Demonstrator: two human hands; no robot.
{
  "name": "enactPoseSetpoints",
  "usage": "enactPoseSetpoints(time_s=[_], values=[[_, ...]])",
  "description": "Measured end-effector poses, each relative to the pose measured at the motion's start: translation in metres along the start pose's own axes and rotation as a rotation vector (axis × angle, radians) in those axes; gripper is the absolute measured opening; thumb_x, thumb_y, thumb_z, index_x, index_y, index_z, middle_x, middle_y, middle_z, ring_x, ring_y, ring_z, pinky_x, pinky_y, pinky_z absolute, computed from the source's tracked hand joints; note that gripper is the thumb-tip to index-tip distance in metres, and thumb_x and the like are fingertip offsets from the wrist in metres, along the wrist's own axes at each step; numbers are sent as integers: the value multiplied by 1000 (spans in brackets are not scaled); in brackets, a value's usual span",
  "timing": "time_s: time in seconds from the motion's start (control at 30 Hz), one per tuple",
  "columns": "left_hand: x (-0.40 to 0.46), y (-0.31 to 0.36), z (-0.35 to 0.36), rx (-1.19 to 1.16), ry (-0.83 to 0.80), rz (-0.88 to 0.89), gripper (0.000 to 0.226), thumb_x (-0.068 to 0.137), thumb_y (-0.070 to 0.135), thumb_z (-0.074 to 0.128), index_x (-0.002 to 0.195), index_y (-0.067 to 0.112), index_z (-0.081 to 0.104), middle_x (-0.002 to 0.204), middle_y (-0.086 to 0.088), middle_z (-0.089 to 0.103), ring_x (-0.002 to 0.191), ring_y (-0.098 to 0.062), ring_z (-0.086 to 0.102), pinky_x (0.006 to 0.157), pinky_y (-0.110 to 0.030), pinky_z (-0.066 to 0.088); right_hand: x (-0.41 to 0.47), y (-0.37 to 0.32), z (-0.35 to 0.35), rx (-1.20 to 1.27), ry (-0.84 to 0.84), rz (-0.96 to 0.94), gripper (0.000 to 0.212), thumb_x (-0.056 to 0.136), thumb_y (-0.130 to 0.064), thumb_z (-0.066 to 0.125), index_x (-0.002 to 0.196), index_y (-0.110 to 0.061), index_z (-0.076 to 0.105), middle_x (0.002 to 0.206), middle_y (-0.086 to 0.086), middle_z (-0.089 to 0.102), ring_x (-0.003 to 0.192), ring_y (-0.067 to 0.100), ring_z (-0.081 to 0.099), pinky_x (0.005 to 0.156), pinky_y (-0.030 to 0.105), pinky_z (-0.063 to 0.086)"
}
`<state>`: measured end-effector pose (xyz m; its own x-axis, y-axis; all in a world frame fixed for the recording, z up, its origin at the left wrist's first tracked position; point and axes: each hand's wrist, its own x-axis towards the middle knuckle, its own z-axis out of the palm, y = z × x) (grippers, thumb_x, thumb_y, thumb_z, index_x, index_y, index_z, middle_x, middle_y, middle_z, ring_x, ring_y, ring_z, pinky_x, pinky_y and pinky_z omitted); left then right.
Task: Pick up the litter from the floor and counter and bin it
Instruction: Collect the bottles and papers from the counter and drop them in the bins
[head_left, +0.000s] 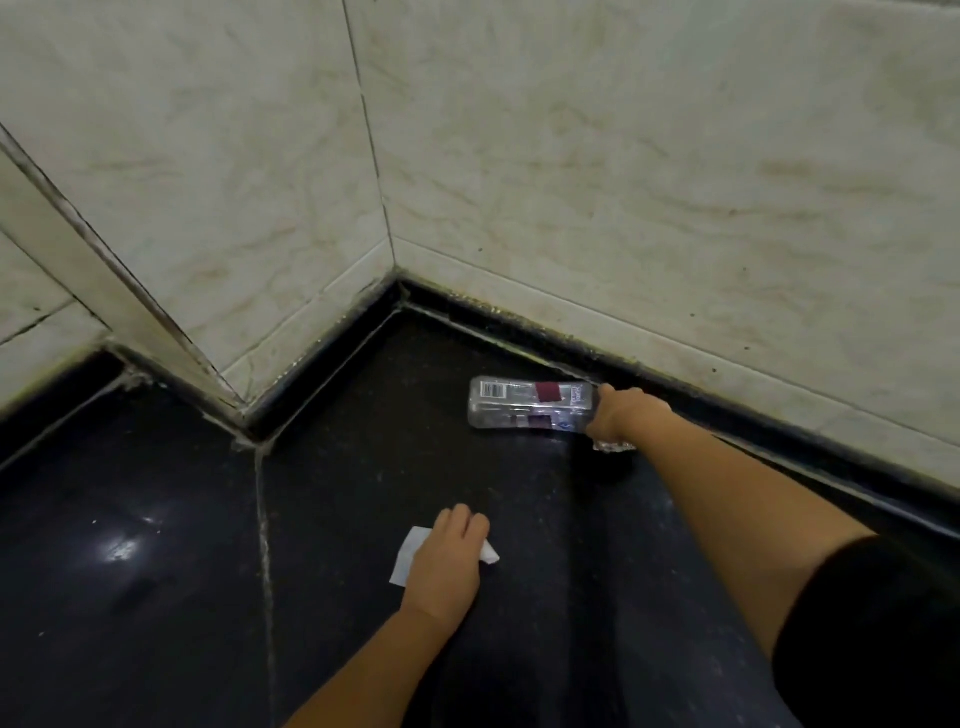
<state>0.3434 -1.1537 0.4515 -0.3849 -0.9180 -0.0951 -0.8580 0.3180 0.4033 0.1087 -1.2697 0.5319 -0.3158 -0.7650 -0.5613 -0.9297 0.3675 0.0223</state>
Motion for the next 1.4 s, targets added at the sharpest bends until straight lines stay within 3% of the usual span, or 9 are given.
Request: enactPoseSetpoints(time_s=[0.07,0.2,0.4,0.63,0.93,1.07,1.2,1.33,1.4], values=[[-1,1,-2,-1,-33,-26,31,85,-4,45,111,9,55,118,-6,52,108,-22,49,85,-29,45,-4,2,8,29,8,-2,63,84,-33,59,139,-18,33,138,16,50,124,33,52,99,41,46],[-1,7,-9,-2,-66,-47,33,86,-3,44,115,12,50,125,-5,47,114,-20,45,89,-28,42,-25,12,24,80,45,5,48,84,-21,59,127,-16,39,125,16,57,109,33,61,76,35,46],[-4,29,-31,-48,-65,-211,31,87,-5,45,114,10,52,124,-9,49,114,-25,51,93,-32,45,-74,34,33,173,172,-102,33,94,-28,39,124,-14,37,130,20,52,115,39,55,90,44,45],[-91,60,-35,-169,99,-399,22,84,-7,43,97,6,54,115,-17,51,105,-33,53,87,-44,49,-150,46,62,223,178,-314,30,94,-30,37,117,-11,40,126,21,58,112,37,58,84,40,43],[-319,72,-17,-265,325,-749,22,84,-4,44,82,18,40,93,-6,42,102,-34,54,84,-40,45,-289,-4,148,-43,49,-707,29,92,-26,37,117,-13,40,128,16,58,114,35,57,79,37,39],[-450,61,-7,-304,467,-1042,22,85,-5,40,91,14,48,113,-18,51,108,-37,53,89,-43,45,-368,-61,196,-197,6,-915,29,92,-25,38,118,-13,41,129,17,58,116,34,57,83,37,42],[-596,73,17,-327,604,-1342,26,88,-3,39,108,3,55,121,-21,54,113,-38,54,94,-41,43,-465,-105,274,-362,-70,-1132,18,93,-22,36,108,-13,39,130,18,57,117,34,55,81,37,37],[-743,120,53,-364,735,-1575,22,84,-5,43,96,8,56,115,-23,56,111,-36,55,93,-40,42,-582,-116,371,-513,-179,-1309,46,91,-22,42,137,-15,36,137,14,55,122,32,53,96,37,43],[-815,153,75,-375,805,-1681,26,82,-7,44,100,6,57,115,-23,56,112,-35,54,95,-39,42,-648,-107,420,-598,-225,-1392,52,91,-22,42,142,-16,31,139,17,53,124,34,53,100,39,43]])
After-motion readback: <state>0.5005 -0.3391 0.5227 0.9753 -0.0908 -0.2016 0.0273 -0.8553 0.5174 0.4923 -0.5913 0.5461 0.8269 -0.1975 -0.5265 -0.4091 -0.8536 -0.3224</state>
